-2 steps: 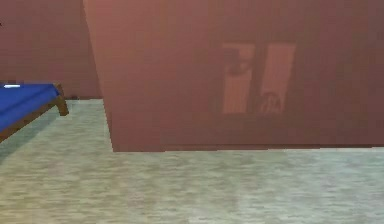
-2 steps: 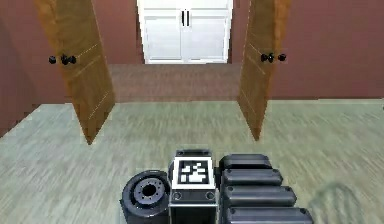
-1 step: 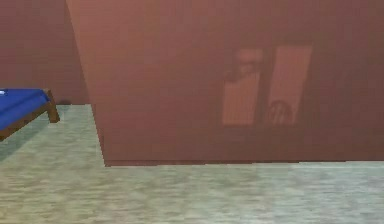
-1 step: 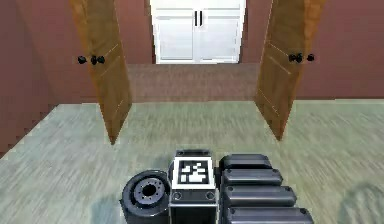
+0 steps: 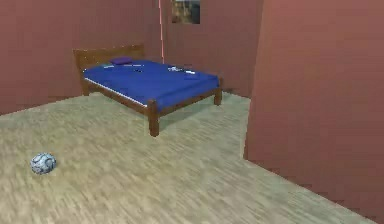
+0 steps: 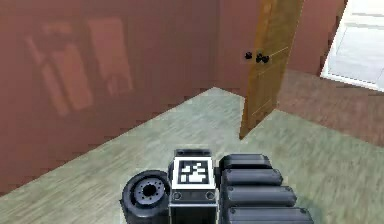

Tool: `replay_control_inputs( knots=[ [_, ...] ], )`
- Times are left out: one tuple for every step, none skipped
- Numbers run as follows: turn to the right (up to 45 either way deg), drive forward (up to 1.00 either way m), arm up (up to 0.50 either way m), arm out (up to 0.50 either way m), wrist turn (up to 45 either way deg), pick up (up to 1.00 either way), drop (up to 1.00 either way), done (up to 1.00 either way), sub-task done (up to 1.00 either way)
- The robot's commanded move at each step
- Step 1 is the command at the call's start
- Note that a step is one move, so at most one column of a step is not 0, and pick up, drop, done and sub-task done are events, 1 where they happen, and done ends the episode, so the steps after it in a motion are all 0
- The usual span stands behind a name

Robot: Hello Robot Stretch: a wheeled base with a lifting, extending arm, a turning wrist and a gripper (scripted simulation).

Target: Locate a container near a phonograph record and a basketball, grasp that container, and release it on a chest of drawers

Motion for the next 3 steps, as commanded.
replay_control_inputs(
  knots=[
    [-45.0,0.00,0.00,0.00,0.0,0.00,0.00,0.00,0.00],
    [0.0,1.00,0.00,0.00,0.0,0.00,0.00,0.00,0.00],
    [-3.0,0.00,0.00,0.00,0.0,0.00,0.00,0.00,0.00]
  ],
)
